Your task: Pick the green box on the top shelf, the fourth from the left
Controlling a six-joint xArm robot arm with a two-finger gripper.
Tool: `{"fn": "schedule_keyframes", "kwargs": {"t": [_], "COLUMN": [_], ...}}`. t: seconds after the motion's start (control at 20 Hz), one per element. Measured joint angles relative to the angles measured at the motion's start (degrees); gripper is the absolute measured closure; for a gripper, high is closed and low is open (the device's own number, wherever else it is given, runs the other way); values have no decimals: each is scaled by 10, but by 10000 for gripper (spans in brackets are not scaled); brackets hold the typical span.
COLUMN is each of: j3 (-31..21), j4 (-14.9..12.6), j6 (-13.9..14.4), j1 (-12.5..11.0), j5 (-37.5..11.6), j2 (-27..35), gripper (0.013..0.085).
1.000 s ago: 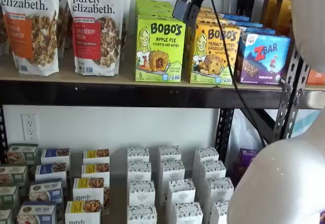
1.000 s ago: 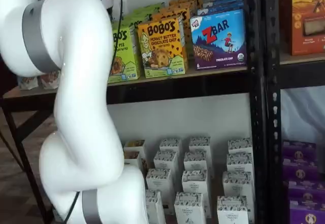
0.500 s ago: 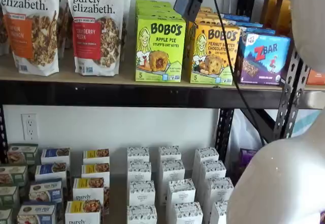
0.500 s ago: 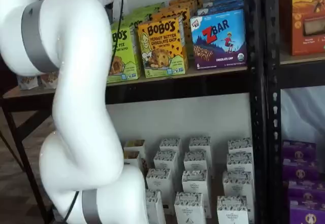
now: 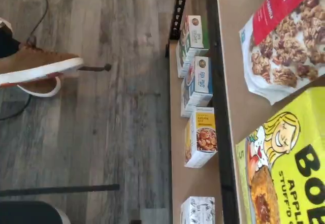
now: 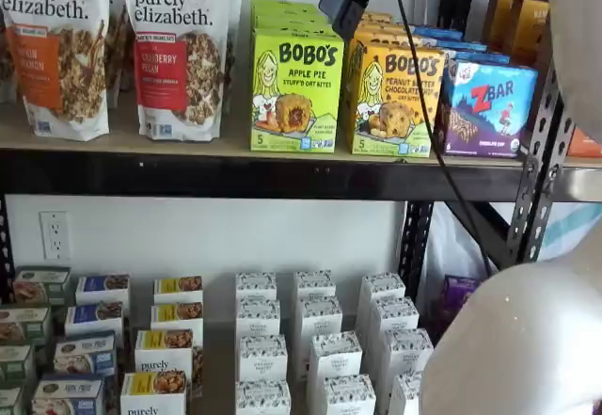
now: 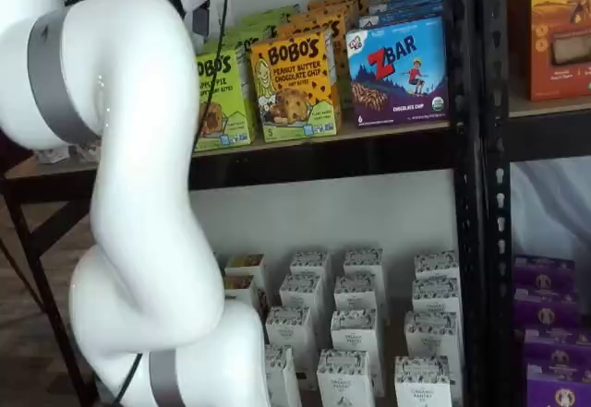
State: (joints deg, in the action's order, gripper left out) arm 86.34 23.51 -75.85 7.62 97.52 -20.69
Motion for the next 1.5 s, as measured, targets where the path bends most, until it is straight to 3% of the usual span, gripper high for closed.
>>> {"fn": "schedule_keyframes", "kwargs": {"t": [1.5], "j3": [2], "j4": [5], "j6": [-29], "j1": [-9], "j5": [-106], "j2": [59], "gripper": [130]}}
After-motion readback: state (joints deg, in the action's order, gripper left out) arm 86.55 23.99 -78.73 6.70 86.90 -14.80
